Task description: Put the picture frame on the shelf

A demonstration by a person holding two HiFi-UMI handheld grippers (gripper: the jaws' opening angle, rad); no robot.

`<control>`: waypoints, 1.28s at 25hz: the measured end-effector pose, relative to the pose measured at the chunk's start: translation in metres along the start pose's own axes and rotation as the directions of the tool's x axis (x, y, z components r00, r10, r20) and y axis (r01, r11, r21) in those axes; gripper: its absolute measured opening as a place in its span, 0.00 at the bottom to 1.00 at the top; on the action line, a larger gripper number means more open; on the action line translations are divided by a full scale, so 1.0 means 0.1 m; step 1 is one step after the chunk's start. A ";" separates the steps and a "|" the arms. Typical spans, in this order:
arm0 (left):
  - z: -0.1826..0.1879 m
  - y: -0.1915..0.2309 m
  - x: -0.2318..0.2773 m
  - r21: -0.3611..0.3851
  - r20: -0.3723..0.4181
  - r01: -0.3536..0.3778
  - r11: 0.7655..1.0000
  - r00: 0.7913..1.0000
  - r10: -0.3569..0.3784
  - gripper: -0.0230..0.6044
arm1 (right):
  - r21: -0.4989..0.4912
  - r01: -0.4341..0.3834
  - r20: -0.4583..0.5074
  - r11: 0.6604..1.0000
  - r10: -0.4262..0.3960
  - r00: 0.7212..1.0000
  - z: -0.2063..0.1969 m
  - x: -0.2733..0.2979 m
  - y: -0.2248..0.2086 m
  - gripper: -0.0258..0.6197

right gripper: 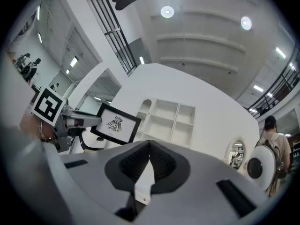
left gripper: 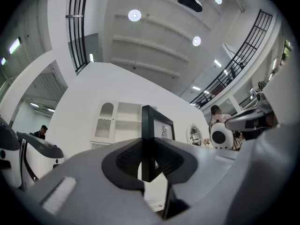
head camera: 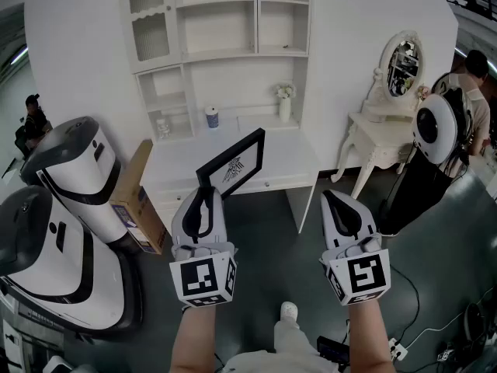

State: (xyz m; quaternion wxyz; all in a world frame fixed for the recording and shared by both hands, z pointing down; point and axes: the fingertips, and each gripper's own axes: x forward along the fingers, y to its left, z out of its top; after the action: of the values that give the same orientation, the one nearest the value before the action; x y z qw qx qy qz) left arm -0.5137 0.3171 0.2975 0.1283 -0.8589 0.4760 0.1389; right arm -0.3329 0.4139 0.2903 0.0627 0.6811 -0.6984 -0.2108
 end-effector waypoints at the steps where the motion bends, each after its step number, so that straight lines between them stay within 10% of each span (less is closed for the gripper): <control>1: -0.02 -0.01 0.04 0.003 0.003 0.000 1.000 1.000 0.000 0.17 | 0.002 0.003 0.002 1.000 -0.003 1.000 -0.04 0.03 -0.04 0.05; 32: -0.63 -0.85 2.74 0.046 0.013 -0.073 0.996 0.997 0.072 0.16 | 0.026 -0.050 0.077 0.998 0.048 0.996 -1.01 1.94 -2.20 0.05</control>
State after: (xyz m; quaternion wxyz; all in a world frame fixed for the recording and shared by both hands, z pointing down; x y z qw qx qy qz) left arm -0.2942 0.1245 0.2644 0.1459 -0.8369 0.5094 0.1370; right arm -0.1039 0.2073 0.2588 0.0314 0.6559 -0.7198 -0.2252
